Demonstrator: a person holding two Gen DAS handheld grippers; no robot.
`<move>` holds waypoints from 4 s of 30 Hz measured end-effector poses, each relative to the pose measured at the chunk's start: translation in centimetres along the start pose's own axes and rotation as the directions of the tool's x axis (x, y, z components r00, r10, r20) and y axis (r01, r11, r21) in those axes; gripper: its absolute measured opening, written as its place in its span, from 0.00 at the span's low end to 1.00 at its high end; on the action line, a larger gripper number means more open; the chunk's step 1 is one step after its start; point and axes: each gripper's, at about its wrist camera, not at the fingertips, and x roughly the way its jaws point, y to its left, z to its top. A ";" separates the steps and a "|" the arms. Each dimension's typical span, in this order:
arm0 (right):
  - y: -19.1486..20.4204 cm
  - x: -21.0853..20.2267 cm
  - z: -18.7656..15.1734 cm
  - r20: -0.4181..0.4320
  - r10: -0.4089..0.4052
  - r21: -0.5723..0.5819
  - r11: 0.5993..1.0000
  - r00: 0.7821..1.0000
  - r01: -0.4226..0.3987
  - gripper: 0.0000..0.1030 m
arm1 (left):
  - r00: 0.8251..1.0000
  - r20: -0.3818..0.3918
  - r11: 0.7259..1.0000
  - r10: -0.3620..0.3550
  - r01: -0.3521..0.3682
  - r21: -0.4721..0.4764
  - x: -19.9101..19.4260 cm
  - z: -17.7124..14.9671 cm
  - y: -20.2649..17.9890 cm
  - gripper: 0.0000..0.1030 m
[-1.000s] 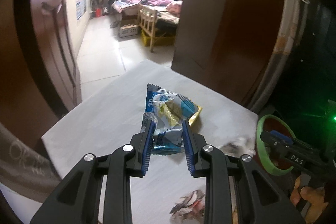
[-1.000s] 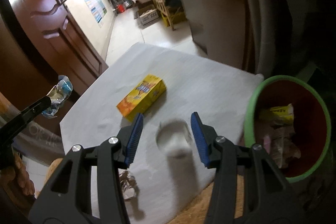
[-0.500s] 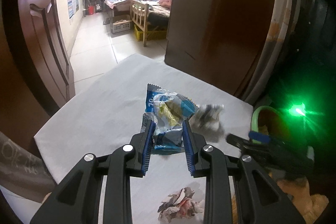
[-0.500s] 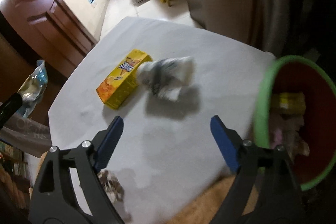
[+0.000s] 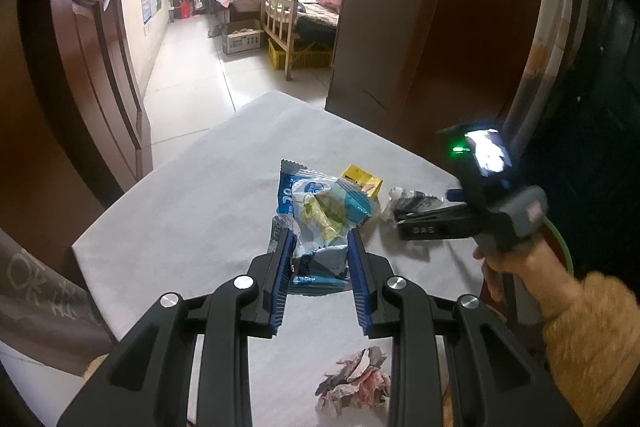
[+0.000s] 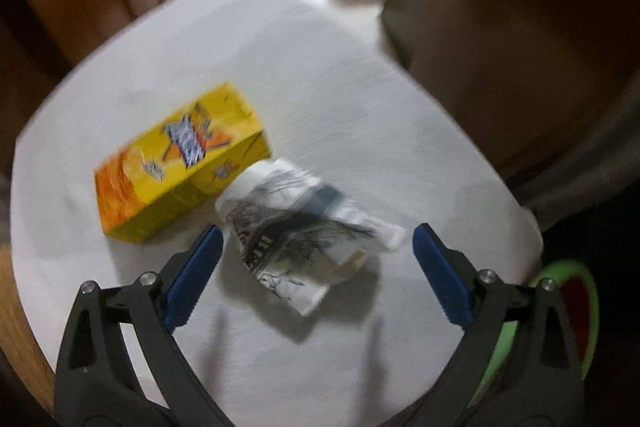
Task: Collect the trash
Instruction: 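Carry the blue wrapper and paper cup to the green bin and release both, then grasp the yellow iced-tea carton with the left tool while the right tool grasps crumpled paper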
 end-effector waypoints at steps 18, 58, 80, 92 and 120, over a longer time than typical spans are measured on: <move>-3.1 -10.2 -8.9 0.251 0.203 0.171 0.953 0.946 -0.250 0.49 | 1.000 0.013 1.000 -0.005 0.005 0.006 0.2 0.4 -0.4 0.24; -20.7 -15.9 -24.6 0.283 -0.164 0.742 0.661 0.945 -0.107 0.84 | 0.978 -0.129 0.904 -0.166 0.203 0.377 9.3 2.2 -16.1 0.69; -5.9 -12.2 -17.7 0.191 0.109 0.454 0.871 0.975 -0.187 0.84 | 0.937 -0.346 0.996 0.042 -0.012 0.088 21.2 4.9 -3.4 0.58; 4.3 -8.8 -15.4 0.037 0.303 0.238 0.923 0.952 -0.302 0.86 | 0.991 -0.132 0.993 0.001 -0.017 -0.119 7.3 1.4 2.9 0.58; 11.6 -12.6 -8.3 0.145 0.370 0.036 0.925 0.918 -0.379 0.28 | 0.982 0.169 0.984 0.085 -0.055 -0.171 -3.5 1.3 6.2 0.59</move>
